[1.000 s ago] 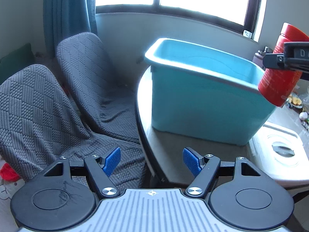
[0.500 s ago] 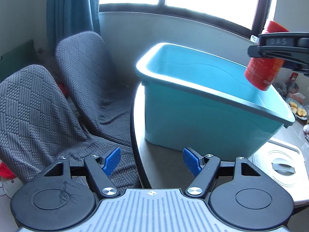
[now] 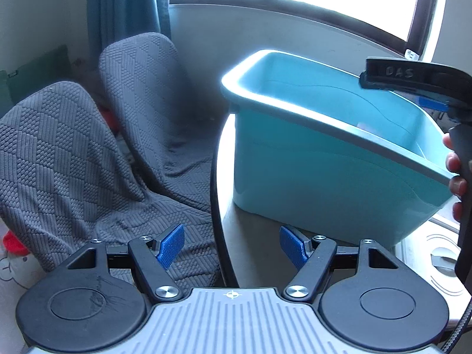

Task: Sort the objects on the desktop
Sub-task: 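Open the right tool to drop the red canister into the bin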

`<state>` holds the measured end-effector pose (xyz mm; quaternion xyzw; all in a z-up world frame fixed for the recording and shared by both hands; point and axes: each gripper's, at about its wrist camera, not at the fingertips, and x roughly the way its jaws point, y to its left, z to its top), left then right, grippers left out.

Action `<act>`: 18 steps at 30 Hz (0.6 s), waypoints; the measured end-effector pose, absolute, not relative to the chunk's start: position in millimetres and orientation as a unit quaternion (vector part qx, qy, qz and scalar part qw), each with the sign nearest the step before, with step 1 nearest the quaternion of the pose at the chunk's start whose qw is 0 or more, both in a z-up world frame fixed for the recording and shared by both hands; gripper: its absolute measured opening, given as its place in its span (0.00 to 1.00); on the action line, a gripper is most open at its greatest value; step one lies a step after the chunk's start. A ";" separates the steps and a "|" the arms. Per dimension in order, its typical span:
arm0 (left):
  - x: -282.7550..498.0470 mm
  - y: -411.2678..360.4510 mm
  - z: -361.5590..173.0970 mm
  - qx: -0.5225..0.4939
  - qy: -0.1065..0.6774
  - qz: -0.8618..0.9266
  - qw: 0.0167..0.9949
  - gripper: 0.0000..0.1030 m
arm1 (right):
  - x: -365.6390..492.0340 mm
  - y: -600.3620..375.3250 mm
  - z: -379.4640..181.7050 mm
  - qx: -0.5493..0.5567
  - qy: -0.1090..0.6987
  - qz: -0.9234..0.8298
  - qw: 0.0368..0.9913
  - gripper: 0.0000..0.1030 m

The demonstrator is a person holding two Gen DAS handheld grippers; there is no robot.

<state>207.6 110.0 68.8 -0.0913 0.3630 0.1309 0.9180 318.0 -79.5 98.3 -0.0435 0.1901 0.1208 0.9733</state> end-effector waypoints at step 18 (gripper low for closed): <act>118.3 114.8 72.3 -0.075 0.356 0.108 0.925 0.71 | 216.8 -95.0 99.3 -0.006 0.217 0.129 0.968 0.91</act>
